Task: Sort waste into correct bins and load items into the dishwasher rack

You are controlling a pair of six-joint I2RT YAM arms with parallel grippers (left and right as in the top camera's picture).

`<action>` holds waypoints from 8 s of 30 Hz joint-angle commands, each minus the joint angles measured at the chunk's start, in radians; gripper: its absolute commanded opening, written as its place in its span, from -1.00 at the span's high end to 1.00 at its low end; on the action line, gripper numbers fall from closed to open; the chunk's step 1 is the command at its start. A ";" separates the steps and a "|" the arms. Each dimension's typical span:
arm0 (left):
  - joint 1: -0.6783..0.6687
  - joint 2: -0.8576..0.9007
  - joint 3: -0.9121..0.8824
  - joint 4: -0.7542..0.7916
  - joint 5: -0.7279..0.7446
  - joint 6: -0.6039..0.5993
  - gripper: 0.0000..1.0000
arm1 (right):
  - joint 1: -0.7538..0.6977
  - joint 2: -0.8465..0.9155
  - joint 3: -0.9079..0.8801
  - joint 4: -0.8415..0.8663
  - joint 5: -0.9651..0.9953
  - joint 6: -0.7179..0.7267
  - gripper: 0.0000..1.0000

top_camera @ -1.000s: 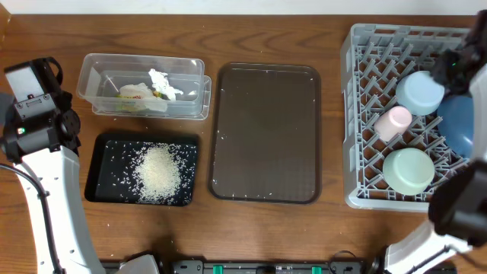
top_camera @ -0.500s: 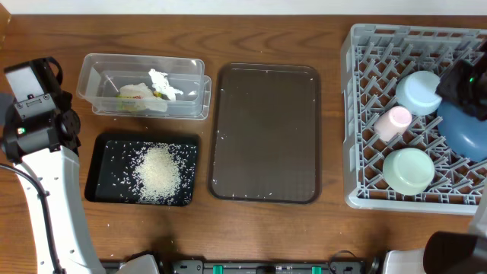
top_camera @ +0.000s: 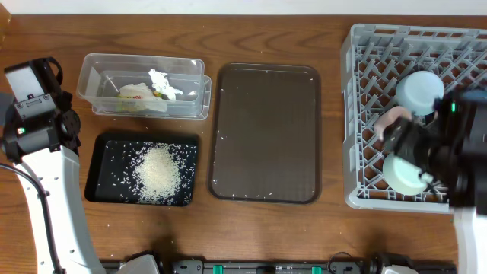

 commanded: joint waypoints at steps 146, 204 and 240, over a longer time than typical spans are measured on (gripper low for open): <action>0.005 0.002 0.003 -0.004 -0.002 -0.004 -0.89 | 0.235 -1.002 -1.176 1.066 0.084 -0.255 -0.98; 0.001 -0.272 0.003 -0.043 -0.021 0.045 -0.89 | 0.235 -1.002 -1.176 1.067 0.084 -0.255 -0.98; -0.433 -0.988 -0.755 0.091 0.227 0.310 -0.90 | 0.235 -1.002 -1.176 1.067 0.084 -0.255 -0.99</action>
